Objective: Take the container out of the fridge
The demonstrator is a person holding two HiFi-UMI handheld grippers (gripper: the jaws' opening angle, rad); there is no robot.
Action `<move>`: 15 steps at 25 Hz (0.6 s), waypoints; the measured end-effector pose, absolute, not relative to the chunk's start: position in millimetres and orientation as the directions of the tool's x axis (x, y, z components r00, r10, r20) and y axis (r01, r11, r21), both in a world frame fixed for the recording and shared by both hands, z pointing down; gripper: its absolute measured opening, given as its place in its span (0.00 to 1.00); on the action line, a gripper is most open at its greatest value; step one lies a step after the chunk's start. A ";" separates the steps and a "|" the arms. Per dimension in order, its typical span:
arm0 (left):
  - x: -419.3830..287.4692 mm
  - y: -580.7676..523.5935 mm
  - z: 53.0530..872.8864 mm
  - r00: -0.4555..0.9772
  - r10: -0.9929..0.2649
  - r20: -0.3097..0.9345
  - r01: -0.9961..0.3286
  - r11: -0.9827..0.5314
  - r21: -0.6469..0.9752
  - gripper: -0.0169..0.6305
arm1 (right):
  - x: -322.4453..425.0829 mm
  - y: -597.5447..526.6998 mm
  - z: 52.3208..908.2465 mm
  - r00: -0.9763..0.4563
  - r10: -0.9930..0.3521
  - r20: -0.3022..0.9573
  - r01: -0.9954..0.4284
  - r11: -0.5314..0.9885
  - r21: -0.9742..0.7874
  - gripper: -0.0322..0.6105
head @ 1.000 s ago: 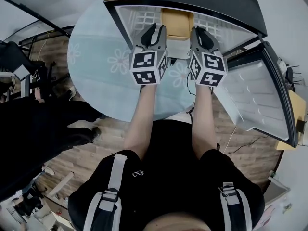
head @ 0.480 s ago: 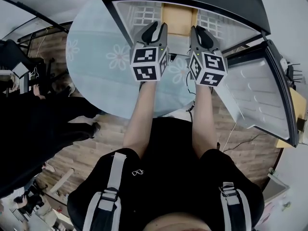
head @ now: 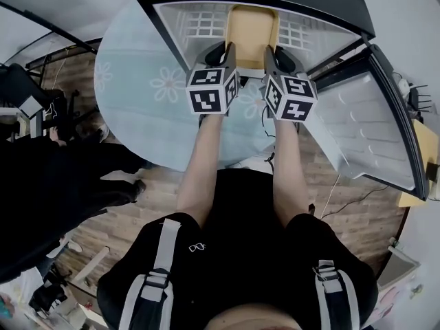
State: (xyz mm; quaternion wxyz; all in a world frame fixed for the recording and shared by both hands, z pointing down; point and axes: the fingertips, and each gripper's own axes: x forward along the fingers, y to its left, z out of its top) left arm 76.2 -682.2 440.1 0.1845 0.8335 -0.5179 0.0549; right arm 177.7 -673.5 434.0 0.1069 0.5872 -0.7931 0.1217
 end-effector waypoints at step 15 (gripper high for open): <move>81.0 -629.2 383.0 0.463 -0.882 0.085 -0.875 -0.439 0.206 0.09 | 184.0 -623.3 377.1 -0.341 -0.934 0.104 -0.938 0.331 -0.101 0.10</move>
